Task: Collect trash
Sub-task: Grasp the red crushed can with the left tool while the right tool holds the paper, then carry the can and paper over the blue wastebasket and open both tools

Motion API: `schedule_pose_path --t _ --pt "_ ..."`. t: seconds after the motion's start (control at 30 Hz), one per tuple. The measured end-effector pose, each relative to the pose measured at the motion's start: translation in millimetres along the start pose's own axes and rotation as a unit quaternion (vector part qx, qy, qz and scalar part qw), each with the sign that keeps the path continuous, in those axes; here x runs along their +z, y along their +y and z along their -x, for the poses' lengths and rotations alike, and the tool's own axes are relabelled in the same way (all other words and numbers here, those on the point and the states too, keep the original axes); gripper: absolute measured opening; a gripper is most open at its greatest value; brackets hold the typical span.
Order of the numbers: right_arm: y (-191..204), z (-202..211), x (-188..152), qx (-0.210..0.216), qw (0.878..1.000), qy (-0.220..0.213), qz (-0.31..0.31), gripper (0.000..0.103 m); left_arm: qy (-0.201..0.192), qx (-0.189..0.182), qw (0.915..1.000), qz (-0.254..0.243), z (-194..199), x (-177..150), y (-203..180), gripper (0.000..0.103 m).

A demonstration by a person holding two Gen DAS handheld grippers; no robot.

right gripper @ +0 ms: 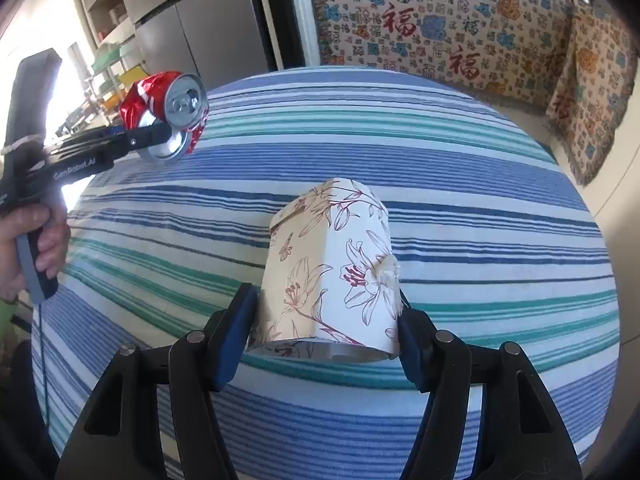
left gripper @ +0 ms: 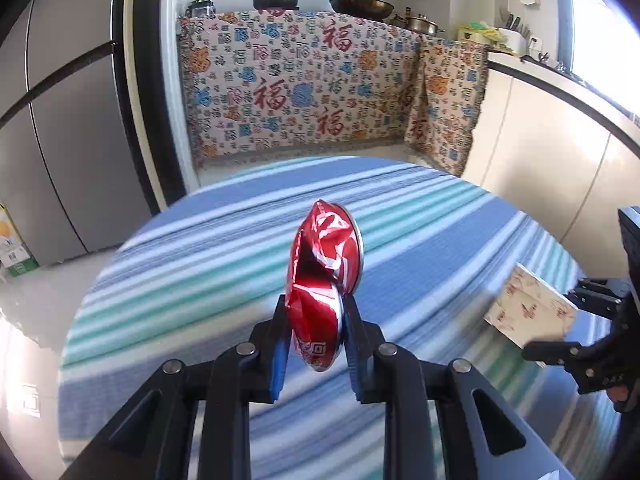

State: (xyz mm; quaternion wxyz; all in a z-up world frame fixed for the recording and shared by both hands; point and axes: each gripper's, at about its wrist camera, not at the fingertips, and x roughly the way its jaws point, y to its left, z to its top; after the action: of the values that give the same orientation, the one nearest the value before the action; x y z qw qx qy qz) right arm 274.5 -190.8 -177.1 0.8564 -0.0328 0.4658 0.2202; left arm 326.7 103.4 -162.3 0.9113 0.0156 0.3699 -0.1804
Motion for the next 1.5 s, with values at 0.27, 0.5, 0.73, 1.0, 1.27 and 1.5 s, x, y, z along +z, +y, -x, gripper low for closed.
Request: schedule_pose_path --t 0.27,0.5,0.73,1.0,1.27,1.5 --pt "-31 43 -15 -0.006 1.000 -0.013 -0.024 0.066 0.009 -0.034 0.9993 0.010 21 -2 -74 0.025" --pt "-56 79 -32 -0.016 0.999 -0.028 -0.040 0.066 0.014 -0.024 0.9995 -0.012 22 6 -140 0.025" --pt "-68 108 -46 -0.021 0.998 -0.041 -0.044 0.066 0.010 -0.019 0.9994 -0.026 25 12 -184 0.025" --pt "-97 139 -62 -0.022 0.996 -0.057 -0.069 0.066 -0.002 -0.039 0.9979 -0.051 30 23 -235 0.025" --pt "-186 183 -97 -0.077 0.987 -0.061 -0.127 0.066 0.009 -0.109 0.9915 -0.071 -1 43 -326 0.025" --pt "-286 206 -124 -0.112 0.975 -0.048 -0.186 0.066 0.037 -0.167 0.9815 -0.085 -49 62 -429 0.025"
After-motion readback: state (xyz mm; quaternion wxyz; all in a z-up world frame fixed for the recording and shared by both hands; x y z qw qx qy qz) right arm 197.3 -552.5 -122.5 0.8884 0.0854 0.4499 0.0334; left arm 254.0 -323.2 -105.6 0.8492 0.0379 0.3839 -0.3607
